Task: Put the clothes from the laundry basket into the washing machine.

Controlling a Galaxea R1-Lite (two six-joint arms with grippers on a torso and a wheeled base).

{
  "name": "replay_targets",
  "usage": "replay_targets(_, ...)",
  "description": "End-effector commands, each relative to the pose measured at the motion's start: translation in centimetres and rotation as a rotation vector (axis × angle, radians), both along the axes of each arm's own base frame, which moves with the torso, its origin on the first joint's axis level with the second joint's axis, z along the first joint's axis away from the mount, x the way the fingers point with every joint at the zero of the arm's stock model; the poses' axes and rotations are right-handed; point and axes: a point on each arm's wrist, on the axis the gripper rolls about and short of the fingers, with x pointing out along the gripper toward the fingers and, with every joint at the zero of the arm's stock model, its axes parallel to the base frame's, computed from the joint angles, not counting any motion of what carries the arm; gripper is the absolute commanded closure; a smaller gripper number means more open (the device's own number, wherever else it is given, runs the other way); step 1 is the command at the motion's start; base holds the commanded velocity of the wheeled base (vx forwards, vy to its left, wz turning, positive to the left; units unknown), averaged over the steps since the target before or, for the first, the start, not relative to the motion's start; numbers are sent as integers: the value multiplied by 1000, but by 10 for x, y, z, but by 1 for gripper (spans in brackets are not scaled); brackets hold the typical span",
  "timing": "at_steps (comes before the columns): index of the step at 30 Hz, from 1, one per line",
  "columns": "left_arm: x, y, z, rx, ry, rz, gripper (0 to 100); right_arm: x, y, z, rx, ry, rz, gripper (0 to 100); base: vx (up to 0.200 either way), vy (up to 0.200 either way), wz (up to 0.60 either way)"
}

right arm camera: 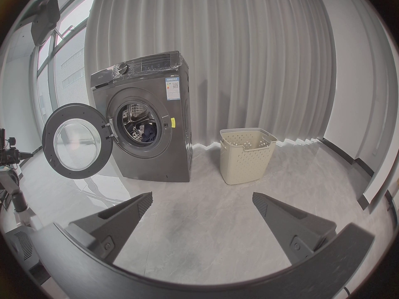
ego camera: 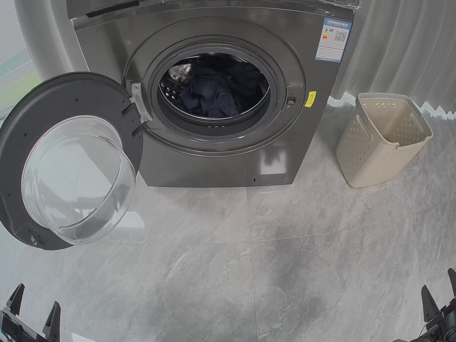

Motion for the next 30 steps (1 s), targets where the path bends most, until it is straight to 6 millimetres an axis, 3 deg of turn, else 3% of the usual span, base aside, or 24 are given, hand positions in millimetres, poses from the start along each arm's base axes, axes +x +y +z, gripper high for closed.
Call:
replay_targets(1,1,0,-5,1,12,-1,0,0,0,-5,1,6,0,0,0,200,0)
replay_targets(26,1,0,-5,-5,11,9,0,0,0,-5,1,6,2,0,0,200,0)
replay_targets(30,1,0,-5,17,11,10,0,0,0,-5,1,6,0,0,0,0,0)
